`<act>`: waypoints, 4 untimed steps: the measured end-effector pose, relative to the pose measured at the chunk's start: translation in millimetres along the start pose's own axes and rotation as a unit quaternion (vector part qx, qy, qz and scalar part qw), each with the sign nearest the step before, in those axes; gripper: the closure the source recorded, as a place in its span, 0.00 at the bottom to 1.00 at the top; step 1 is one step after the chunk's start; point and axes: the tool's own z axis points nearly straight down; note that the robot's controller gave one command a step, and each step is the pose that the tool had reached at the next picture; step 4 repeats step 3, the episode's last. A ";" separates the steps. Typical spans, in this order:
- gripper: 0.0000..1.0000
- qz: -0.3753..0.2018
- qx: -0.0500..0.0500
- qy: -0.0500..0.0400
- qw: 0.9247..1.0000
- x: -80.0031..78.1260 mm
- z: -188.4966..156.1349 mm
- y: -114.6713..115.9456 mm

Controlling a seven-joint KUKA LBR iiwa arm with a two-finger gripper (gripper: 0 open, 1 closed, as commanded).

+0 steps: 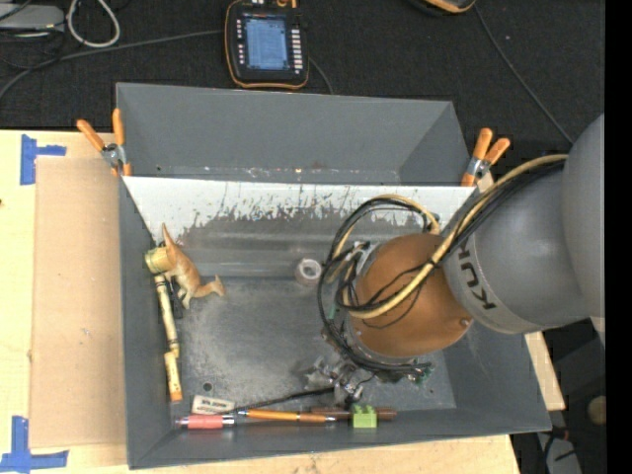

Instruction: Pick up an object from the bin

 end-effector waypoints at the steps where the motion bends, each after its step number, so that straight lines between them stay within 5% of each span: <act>1: 1.00 -0.001 0.000 0.000 1.000 -0.4 -0.3 0.0; 4: 1.00 0.001 -0.004 0.004 1.000 0.1 -48.5 2.4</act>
Offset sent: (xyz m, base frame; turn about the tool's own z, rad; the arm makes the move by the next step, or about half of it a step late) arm 0.0004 0.0002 0.0743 -0.0014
